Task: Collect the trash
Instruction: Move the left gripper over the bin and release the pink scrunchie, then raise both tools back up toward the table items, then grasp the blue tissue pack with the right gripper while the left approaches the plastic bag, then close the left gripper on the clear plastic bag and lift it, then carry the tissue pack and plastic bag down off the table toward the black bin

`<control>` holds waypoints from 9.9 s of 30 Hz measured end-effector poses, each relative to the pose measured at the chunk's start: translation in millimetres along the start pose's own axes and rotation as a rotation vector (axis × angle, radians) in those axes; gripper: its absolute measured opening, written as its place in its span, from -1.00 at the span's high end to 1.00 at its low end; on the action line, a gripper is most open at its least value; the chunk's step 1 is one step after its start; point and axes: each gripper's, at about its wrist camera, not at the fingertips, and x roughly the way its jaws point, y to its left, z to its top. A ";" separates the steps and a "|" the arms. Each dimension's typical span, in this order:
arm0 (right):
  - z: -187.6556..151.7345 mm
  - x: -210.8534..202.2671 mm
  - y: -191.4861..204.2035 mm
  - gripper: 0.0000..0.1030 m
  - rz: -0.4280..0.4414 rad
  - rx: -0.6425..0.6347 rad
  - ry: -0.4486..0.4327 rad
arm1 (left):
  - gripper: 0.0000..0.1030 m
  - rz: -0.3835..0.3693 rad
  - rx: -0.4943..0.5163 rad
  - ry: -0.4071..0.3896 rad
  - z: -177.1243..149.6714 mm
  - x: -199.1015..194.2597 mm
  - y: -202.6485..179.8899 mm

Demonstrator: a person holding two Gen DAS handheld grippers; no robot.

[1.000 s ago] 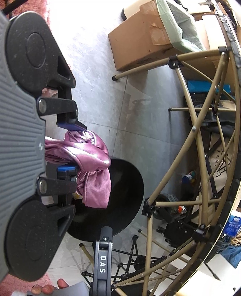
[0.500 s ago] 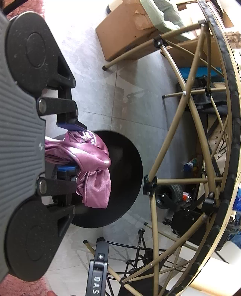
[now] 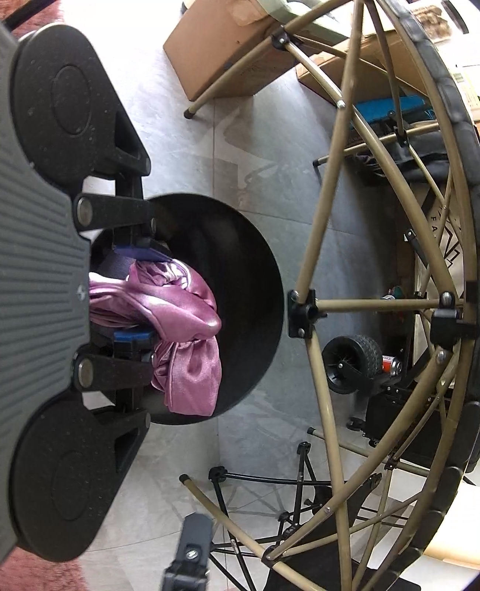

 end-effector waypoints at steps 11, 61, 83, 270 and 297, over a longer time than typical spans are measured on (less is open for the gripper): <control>1.7 0.5 -8.5 -0.93 0.001 0.041 -0.001 | 0.31 -0.014 -0.014 0.114 26.2 32.5 -18.6; 1.7 -19.2 -9.8 -0.93 0.009 0.064 -0.050 | -1.00 -0.028 -0.053 0.136 30.6 0.4 -10.7; 73.7 -129.4 59.2 -1.00 0.178 -0.094 -0.389 | -1.00 -0.028 -0.092 -0.215 81.9 -141.9 45.4; 127.8 -194.6 146.7 -0.42 0.163 -0.258 -0.430 | 0.32 0.135 0.014 -0.596 112.1 -242.1 52.2; -7.6 -165.8 107.3 -0.42 0.161 -0.286 -0.302 | 0.32 0.055 0.025 -0.512 -21.2 -216.8 45.1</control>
